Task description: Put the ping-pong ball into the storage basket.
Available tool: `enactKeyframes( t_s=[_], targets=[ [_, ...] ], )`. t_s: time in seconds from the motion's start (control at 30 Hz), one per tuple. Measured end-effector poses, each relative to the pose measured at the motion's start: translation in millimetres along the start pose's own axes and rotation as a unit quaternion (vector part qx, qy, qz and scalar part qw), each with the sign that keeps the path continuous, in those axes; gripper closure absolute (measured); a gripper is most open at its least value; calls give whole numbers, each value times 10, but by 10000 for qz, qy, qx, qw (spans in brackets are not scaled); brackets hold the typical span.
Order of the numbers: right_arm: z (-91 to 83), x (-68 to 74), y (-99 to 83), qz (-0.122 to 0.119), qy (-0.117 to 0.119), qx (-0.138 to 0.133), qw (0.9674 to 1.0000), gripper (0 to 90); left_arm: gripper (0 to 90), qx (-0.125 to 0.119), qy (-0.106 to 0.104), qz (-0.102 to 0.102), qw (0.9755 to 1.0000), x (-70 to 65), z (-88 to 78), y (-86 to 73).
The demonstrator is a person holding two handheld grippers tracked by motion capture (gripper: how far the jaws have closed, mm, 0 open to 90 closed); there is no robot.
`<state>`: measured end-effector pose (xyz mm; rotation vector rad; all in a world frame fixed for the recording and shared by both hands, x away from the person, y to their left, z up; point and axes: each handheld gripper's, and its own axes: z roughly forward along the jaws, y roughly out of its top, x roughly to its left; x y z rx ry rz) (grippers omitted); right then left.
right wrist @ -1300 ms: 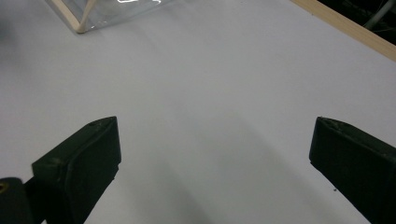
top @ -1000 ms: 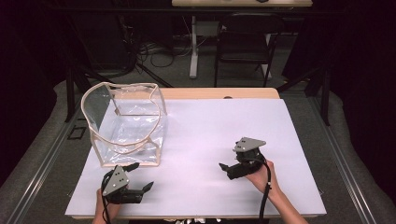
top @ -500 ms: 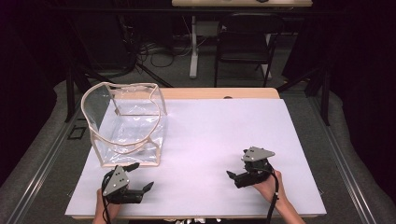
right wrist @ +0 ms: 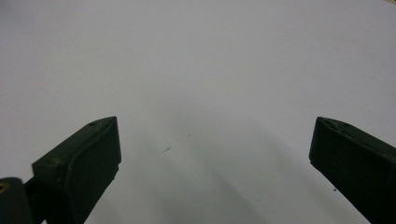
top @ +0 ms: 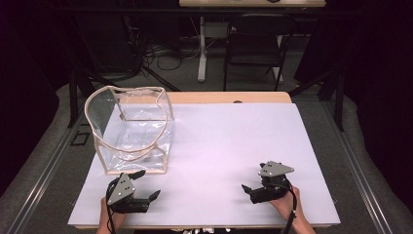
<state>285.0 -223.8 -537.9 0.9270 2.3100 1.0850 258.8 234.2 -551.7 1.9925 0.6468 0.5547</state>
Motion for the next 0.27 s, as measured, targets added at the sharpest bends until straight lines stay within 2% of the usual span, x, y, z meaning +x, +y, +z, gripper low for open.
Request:
enactKeyframes(
  t_s=[0.27],
  targets=[
    [-29, -18, -66, 60, 18, -73, 10000, 15, 160, 11, 19, 4, 10000, 4, 1, 1]
  ],
)
